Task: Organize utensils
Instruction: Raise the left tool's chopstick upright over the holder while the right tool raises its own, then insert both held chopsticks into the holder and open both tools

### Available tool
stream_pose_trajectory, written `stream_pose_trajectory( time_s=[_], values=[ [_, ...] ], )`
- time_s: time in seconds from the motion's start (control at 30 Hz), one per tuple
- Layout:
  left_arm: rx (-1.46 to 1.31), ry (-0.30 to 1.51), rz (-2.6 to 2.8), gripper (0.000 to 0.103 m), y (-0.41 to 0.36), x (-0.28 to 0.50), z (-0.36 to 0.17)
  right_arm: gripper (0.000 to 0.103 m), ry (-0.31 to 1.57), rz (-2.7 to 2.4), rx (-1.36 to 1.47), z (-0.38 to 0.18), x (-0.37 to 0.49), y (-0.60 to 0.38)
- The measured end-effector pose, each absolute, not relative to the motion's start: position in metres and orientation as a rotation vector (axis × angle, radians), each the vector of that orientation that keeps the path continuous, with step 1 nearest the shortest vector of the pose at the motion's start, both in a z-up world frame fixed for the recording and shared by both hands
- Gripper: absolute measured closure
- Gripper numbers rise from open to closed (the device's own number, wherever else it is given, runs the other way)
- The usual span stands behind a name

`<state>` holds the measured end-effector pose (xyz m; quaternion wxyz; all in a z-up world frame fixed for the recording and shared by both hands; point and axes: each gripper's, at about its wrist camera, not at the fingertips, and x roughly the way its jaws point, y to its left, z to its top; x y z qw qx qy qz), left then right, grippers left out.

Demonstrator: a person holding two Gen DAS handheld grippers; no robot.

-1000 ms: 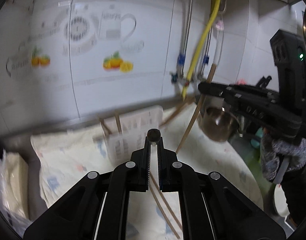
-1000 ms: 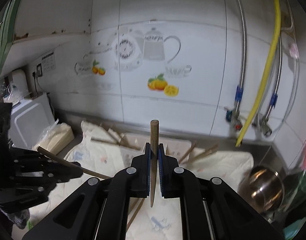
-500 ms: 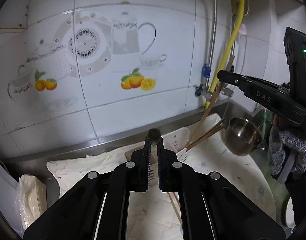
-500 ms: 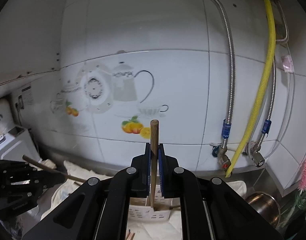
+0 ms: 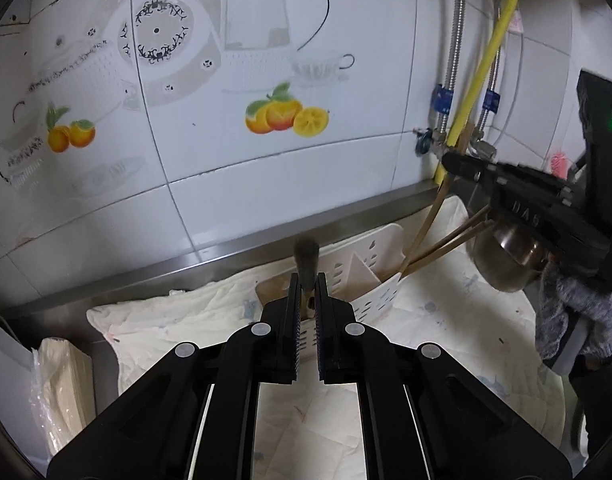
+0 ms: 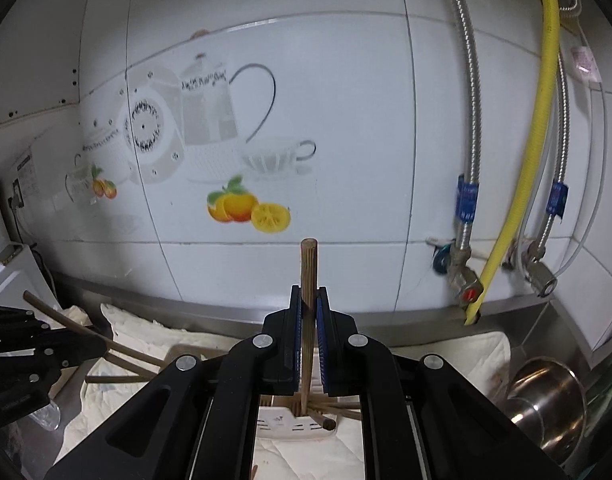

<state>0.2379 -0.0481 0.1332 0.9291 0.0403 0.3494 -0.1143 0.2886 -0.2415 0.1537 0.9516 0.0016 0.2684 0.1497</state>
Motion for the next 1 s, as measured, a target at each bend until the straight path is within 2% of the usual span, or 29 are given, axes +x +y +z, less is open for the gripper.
stream_pose_trajectory(
  time_s=[0.4, 0.67, 0.83, 1.0],
  values=[
    [0.068, 0.709, -0.238, 0.096, -0.049, 0.235, 0.133, 0.094, 0.560, 0.293, -0.013, 0.144, 0.286, -0.243],
    [0.038, 0.661, -0.241, 0.094, -0.042, 0.211, 0.141, 0.083, 0.479, 0.282, -0.026, 0.162, 0.252, -0.250],
    [0.012, 0.615, -0.228, 0.089, -0.032, 0.180, 0.143, 0.082, 0.476, 0.320, 0.002, 0.159, 0.217, -0.252],
    [-0.022, 0.598, -0.216, 0.083, -0.023, 0.146, 0.130, 0.082, 0.542, 0.371, 0.018, 0.127, 0.178, -0.243]
  ],
)
